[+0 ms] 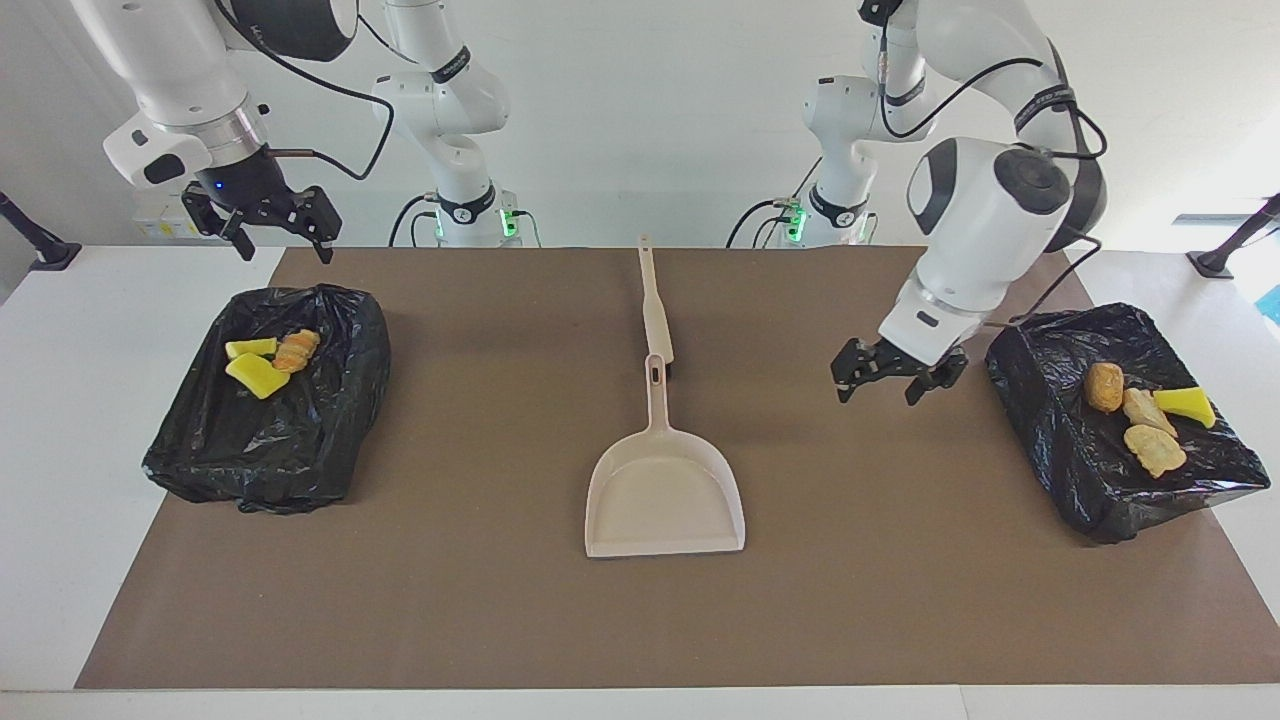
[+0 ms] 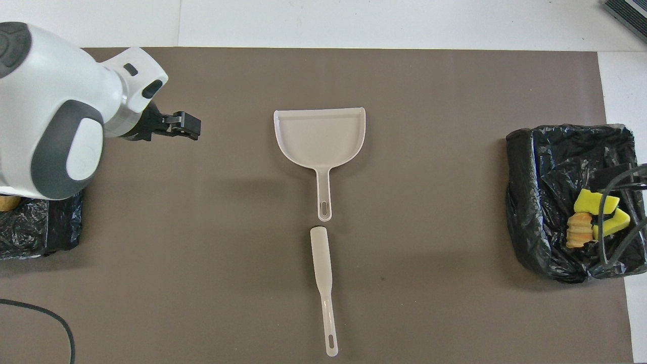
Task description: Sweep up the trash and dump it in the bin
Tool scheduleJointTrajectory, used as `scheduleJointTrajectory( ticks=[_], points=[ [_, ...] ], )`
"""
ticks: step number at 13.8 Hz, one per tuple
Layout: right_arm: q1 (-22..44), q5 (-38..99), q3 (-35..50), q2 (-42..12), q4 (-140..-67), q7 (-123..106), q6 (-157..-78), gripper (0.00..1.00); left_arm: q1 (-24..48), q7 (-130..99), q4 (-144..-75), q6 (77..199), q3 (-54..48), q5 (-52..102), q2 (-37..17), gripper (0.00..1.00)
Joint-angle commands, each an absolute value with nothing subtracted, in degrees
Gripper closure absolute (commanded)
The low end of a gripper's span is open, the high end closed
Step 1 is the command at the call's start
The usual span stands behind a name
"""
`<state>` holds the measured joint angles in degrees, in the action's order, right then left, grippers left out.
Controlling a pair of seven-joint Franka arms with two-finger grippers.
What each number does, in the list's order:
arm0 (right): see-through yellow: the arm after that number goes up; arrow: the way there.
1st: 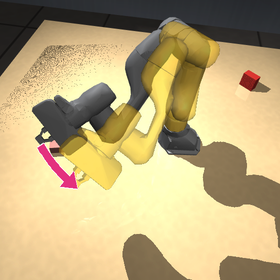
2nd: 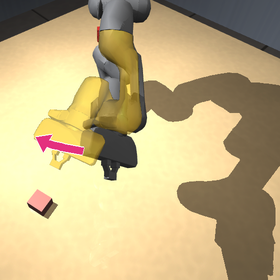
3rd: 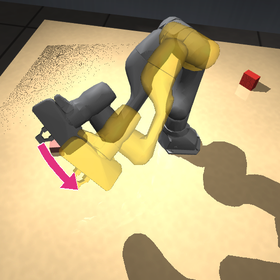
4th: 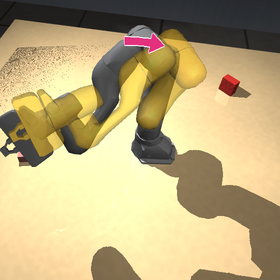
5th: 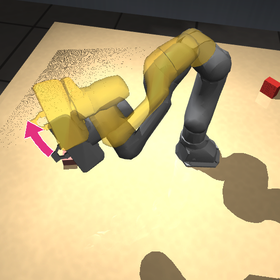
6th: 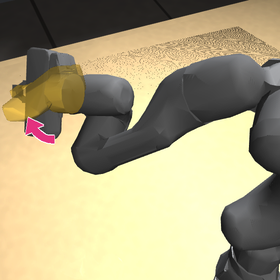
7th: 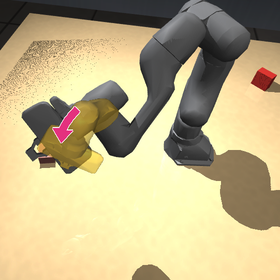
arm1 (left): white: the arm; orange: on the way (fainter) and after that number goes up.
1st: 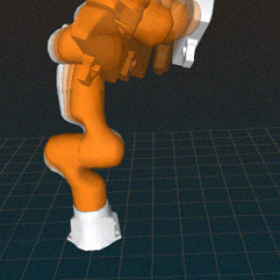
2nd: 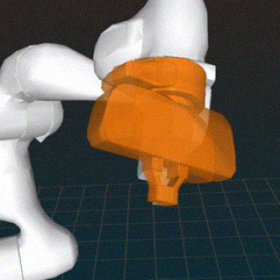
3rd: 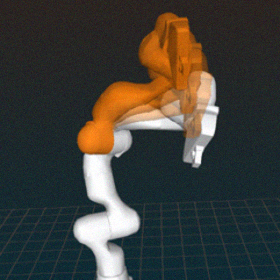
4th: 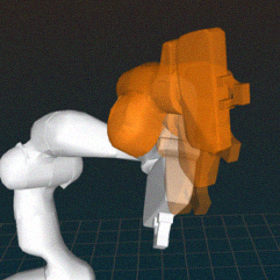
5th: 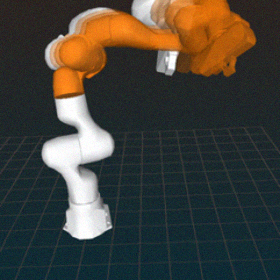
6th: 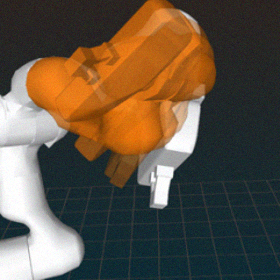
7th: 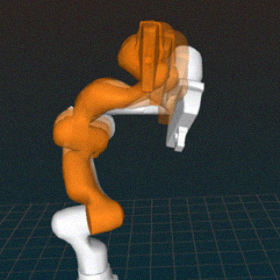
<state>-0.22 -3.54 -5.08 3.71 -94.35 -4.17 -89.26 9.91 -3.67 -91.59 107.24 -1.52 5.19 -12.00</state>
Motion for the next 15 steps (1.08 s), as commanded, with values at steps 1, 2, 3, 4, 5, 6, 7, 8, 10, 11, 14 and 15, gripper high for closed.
scheduleJointTrajectory(
  ticks=[1, 2, 3, 4, 5, 6, 7, 8, 10, 11, 14, 15],
  points=[
    [-0.4, -3.1, -4.9, 4.0, -94.0, -3.8, -88.4, 0.00, 6.4, 4.5, -94.0, 101.2, -2.2, 4.4, -6.7, 0.00],
    [-0.4, -3.1, -4.9, 4.0, -94.0, -3.8, -88.4, 0.00, 5.7, 4.9, -95.0, 100.0, -2.2, 4.2, -4.9, 0.00],
    [-0.4, -3.1, -4.9, 4.0, -94.0, -3.8, -88.4, 0.00, 4.8, 5.5, -95.6, 99.1, -2.2, 4.0, -3.2, 0.00],
    [-0.4, -3.1, -4.9, 4.0, -94.0, -3.8, -88.4, 0.00, 4.7, 6.8, -96.7, 97.7, -2.1, 3.9, -1.0, 0.00],
    [-0.4, -3.1, -4.9, 4.0, -94.0, -3.8, -88.4, 0.00, 3.6, 8.2, -97.2, 96.9, -1.8, 3.9, 0.8, 0.00],
    [-0.4, -3.1, -4.9, 4.0, -94.0, -3.8, -88.4, 0.00, 2.2, 10.2, -97.6, 95.5, -1.8, 3.9, 2.5, 0.00],
    [-0.4, -3.1, -4.9, 4.0, -94.0, -3.8, -88.4, 0.00, 1.5, 10.5, -97.6, 94.5, -1.8, 3.9, 3.6, 0.00],
    [-0.4, -3.1, -4.9, 4.0, -94.0, -3.8, -88.4, 0.00, 1.4, 10.0, -97.1, 94.2, -1.8, 3.8, 3.8, 0.00],
    [-0.4, -3.1, -4.9, 4.0, -94.0, -3.8, -88.4, 0.00, 1.3, 8.5, -94.2, 91.6, -1.8, 2.9, 2.7, 0.00],
    [-0.4, -3.1, -4.9, 4.0, -94.0, -3.8, -88.4, 0.00, 1.2, 7.8, -92.0, 89.3, -1.8, 2.8, 1.9, 0.00],
    [-0.4, -3.1, -4.9, 4.0, -94.0, -3.8, -88.4, 0.00, 1.5, 7.9, -89.7, 89.5, -1.9, 1.7, -0.1, 0.00],
    [-0.4, -3.1, -4.9, 4.0, -94.0, -3.8, -88.4, 0.00, 1.5, 8.3, -91.0, 89.3, -1.9, 1.7, 0.3, 0.00]
  ],
)
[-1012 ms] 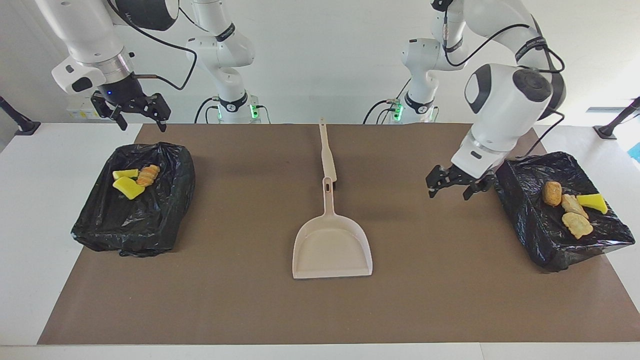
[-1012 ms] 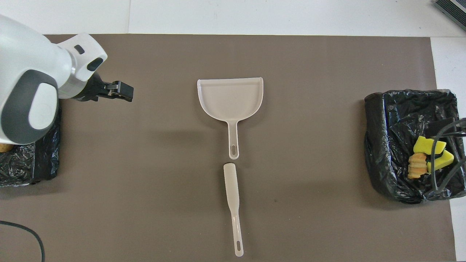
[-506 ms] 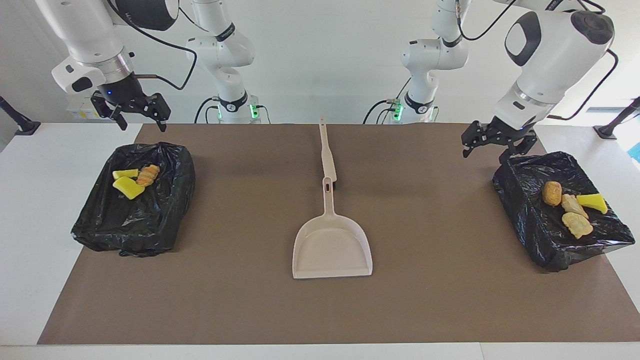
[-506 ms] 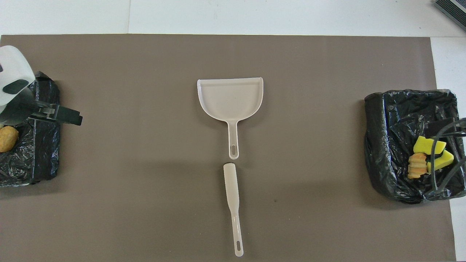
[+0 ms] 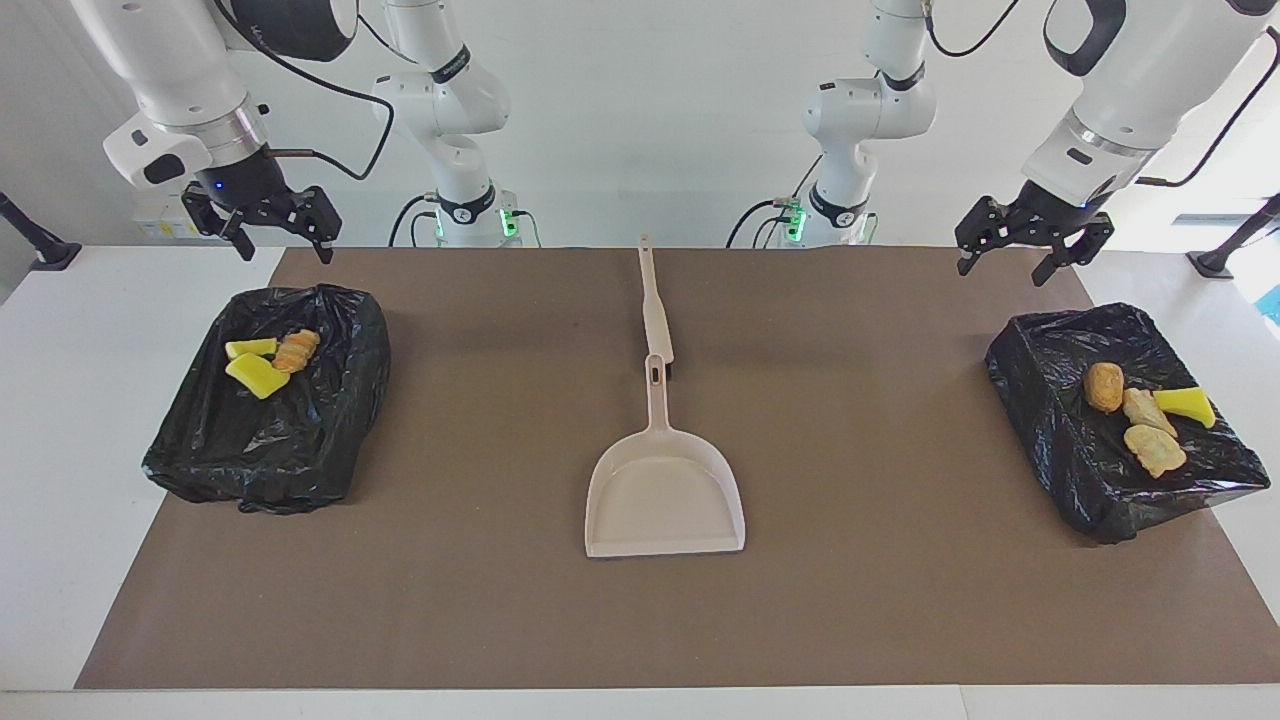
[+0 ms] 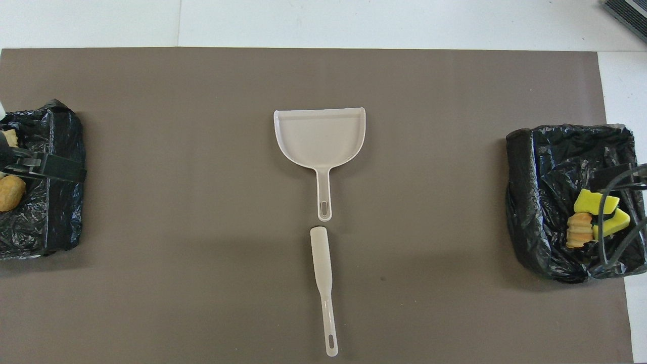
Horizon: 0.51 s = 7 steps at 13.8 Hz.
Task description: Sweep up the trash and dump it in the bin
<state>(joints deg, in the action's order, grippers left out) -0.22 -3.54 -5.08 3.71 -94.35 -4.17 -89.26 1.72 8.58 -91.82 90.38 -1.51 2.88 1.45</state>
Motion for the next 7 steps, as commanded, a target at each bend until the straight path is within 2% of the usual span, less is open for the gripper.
scheduleJointTrajectory(
  ticks=[1, 7],
  points=[
    [-0.4, -3.1, -4.9, 4.0, -94.0, -3.8, -88.4, 0.00, 1.9, 8.1, -90.7, 89.2, -2.0, 1.7, 0.3, 0.00],
    [-0.4, -3.1, -4.9, 4.0, -94.0, -3.8, -88.4, 0.00, 3.2, 8.1, -88.3, 86.0, -2.2, 1.6, -0.1, 0.00]
  ],
)
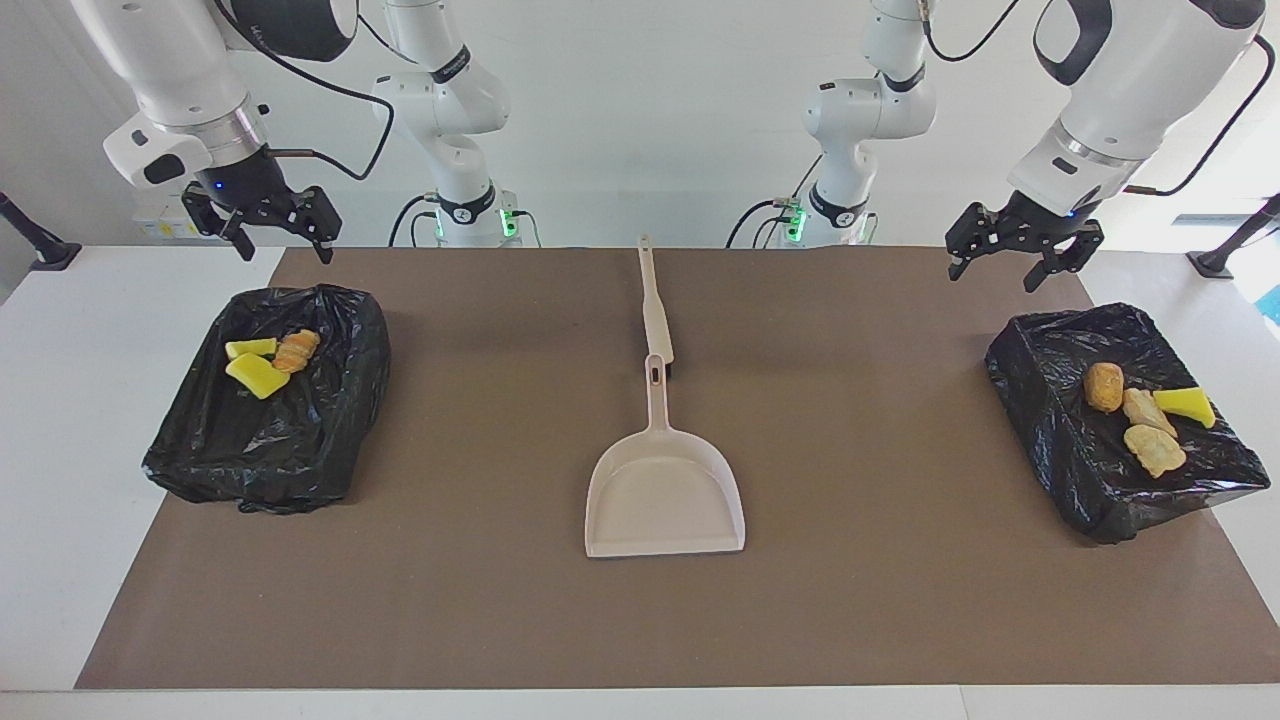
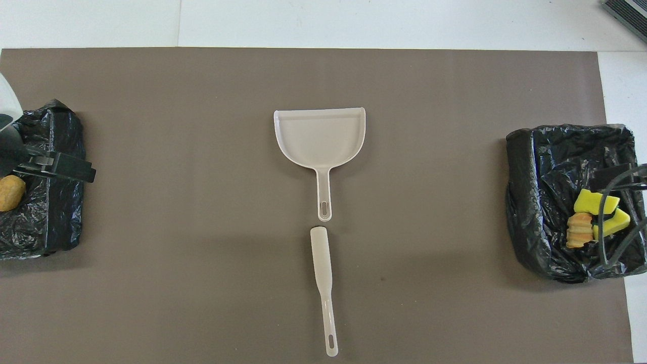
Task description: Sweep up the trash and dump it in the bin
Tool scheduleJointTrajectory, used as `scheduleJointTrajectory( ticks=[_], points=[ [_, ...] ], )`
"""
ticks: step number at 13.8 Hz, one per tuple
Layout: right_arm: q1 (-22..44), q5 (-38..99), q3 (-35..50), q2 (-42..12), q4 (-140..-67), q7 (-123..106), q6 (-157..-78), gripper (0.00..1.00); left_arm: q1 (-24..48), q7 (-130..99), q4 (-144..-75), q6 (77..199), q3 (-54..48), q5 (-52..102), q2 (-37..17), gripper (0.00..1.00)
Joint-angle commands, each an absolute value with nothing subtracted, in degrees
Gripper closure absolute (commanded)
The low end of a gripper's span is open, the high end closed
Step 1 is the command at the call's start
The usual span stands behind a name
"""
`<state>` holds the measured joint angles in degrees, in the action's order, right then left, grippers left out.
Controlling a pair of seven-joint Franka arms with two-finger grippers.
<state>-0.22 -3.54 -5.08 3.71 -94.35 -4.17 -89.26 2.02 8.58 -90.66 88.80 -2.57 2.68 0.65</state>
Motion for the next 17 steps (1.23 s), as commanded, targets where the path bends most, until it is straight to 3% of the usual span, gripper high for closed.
scheduleJointTrajectory(
  ticks=[1, 5, 17],
  points=[
    [-0.4, -3.1, -4.9, 4.0, -94.0, -3.8, -88.4, 0.00, 5.3, 8.0, -88.0, 85.8, -1.6, 0.9, 0.0, 0.00],
    [-0.4, -3.1, -4.9, 4.0, -94.0, -3.8, -88.4, 0.00, 8.2, 7.6, -87.5, 85.6, 1.1, 0.1, 0.3, 0.00],
    [-0.4, -3.1, -4.9, 4.0, -94.0, -3.8, -88.4, 0.00, 7.4, 5.7, -87.7, 87.2, 1.1, 0.5, 0.5, 0.00]
  ],
)
